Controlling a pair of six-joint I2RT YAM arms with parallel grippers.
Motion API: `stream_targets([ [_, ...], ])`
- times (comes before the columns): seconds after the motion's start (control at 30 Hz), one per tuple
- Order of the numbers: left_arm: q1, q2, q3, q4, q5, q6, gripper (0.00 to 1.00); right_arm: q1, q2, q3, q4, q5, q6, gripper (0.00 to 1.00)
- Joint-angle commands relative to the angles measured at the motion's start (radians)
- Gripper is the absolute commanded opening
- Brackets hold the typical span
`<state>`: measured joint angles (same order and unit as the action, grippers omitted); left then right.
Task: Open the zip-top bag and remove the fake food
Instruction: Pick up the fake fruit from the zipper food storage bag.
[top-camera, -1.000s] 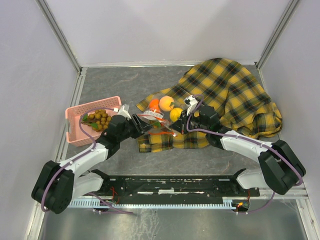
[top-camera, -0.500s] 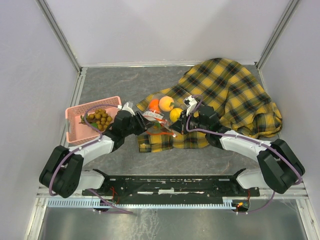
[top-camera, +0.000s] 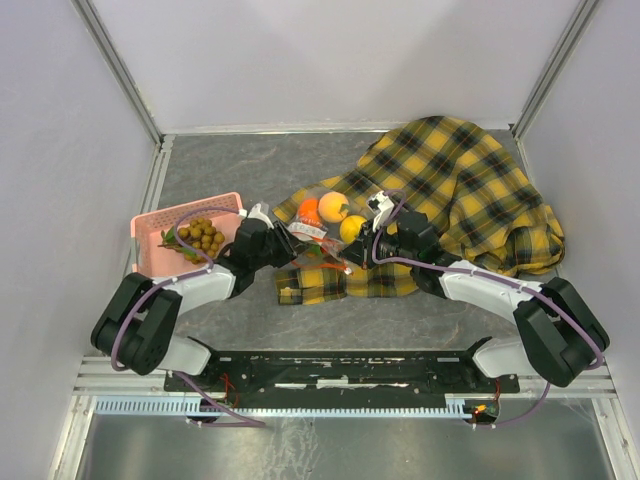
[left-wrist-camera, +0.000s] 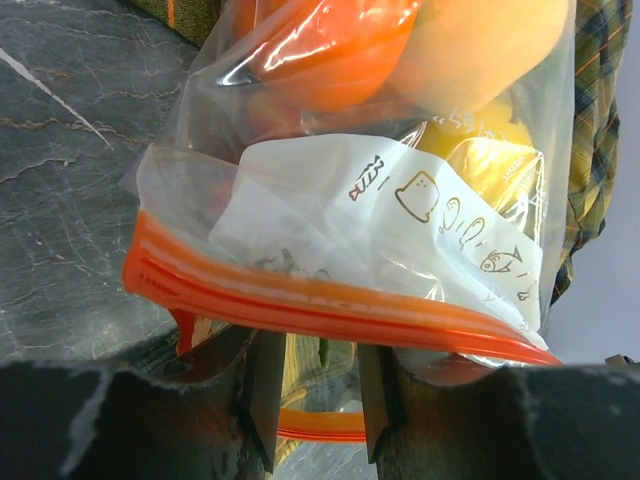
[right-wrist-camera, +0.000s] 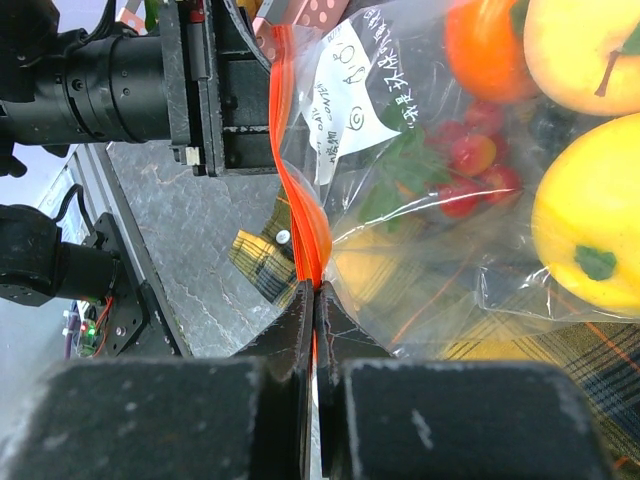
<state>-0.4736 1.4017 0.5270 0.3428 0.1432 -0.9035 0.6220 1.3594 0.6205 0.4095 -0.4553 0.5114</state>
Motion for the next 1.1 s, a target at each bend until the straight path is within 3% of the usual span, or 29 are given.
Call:
stream_targets([
  [0.0,-0.010,0.025,0.029,0.079,-0.001,-0.011,0.39,0.005,0.002,0.032,0.068,-0.020,-0.003,0.02],
  [0.13,-0.013,0.034,0.028,0.091,0.002,-0.015,0.35,0.005,0.002,0.032,0.067,-0.020,-0.004,0.02],
  [0.3,-0.015,0.053,0.032,0.107,0.020,-0.016,0.22,0.005,0.002,0.029,0.066,-0.020,-0.005,0.02],
  [0.53,-0.016,0.061,0.029,0.120,0.045,-0.015,0.15,0.005,-0.002,0.027,0.057,-0.014,-0.012,0.02],
  [0.83,-0.014,0.028,-0.012,0.116,0.062,-0.018,0.41,0.007,-0.008,0.025,0.042,-0.005,-0.024,0.02],
  [1.07,-0.017,0.010,-0.024,0.124,0.094,-0.025,0.50,0.005,0.001,0.031,0.048,-0.007,-0.020,0.02],
])
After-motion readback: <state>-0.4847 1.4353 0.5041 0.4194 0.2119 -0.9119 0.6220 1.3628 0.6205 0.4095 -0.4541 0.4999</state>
